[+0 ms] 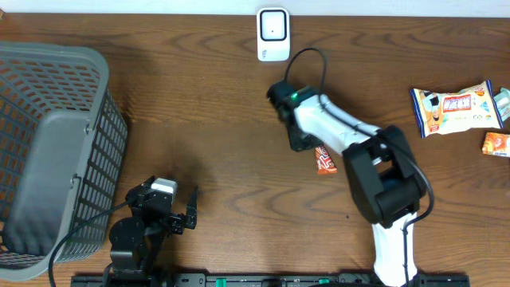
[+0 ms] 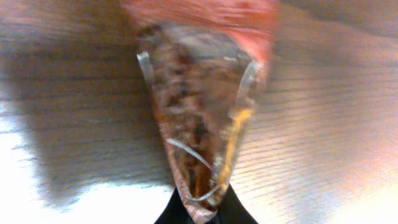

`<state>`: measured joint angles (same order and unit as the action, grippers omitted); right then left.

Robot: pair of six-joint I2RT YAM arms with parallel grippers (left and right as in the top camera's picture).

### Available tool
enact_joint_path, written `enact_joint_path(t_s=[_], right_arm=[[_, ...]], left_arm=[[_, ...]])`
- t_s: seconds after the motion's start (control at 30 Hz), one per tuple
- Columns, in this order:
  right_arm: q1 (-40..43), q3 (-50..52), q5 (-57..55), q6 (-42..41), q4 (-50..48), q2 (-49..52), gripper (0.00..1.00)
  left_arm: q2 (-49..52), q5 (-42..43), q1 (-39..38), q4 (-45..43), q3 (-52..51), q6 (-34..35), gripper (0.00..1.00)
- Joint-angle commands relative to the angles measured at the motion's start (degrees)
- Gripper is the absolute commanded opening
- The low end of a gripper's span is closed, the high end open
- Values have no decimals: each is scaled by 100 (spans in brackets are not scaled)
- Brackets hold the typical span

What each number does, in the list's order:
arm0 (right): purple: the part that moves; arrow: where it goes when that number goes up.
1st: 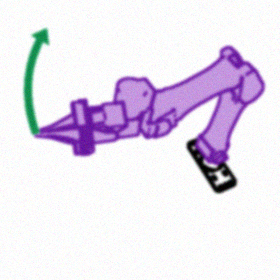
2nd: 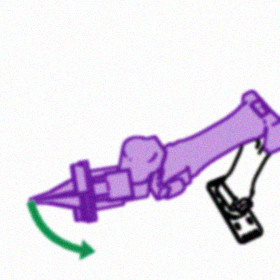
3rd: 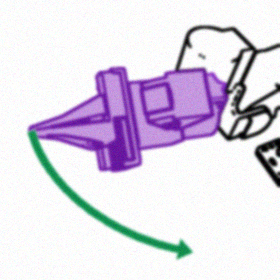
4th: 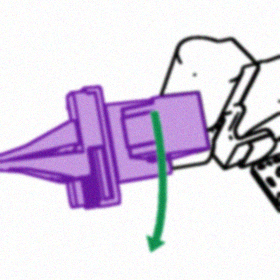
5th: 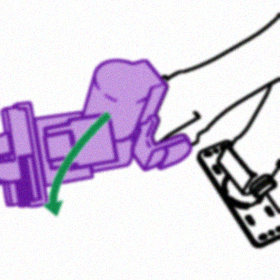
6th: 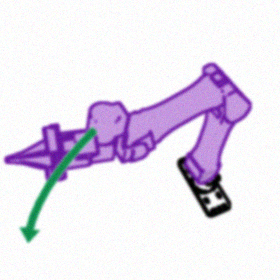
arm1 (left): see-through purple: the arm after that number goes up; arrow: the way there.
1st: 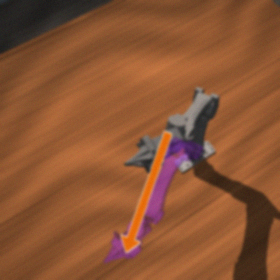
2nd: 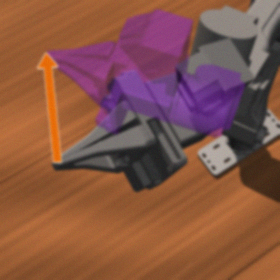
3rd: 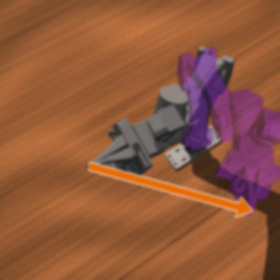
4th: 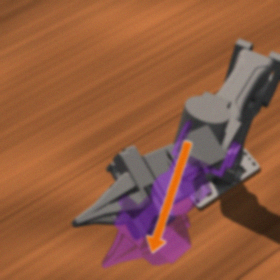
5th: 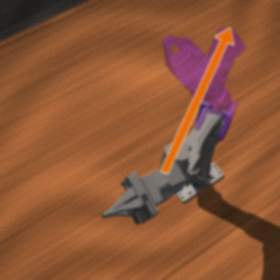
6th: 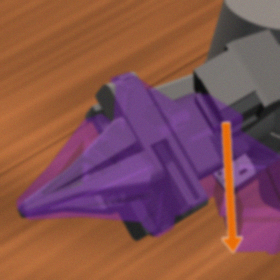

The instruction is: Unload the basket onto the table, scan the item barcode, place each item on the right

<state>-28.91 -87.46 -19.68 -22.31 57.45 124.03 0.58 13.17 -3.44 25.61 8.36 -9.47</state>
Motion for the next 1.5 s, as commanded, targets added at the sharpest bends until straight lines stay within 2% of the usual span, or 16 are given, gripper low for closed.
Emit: enact_joint_path(t_s=[0.0,0.17,0.3,0.53,0.7,0.8,0.9,1.0,1.47], right_arm=[[459,-413,2695,1150,142,221,1],[1250,-866,6011,2861,966,221,1],[1598,-826,7333,3873,1510,221,1],[1652,-820,9254,4039,1963,221,2],[1491,-817,10813,4022,2979,221,1],[1429,-820,10915,3554,4022,221,1],[1386,-800,10915,2396,4009,219,1],[1346,-800,10915,1692,4009,221,1],[1335,-800,10918,1764,4009,219,1]], left_arm=[[-31,-17,-13,116,-74,-81,98],[-31,-17,-13,116,-74,-81,98],[-31,-17,-13,116,-74,-81,98],[-31,-17,-13,116,-74,-81,98],[-31,-20,-13,116,-74,-81,99],[-31,-17,-13,116,-74,-81,98],[-31,-17,-13,116,-74,-81,98],[-31,-17,-13,116,-74,-81,99],[-31,-17,-13,116,-74,-81,99]])
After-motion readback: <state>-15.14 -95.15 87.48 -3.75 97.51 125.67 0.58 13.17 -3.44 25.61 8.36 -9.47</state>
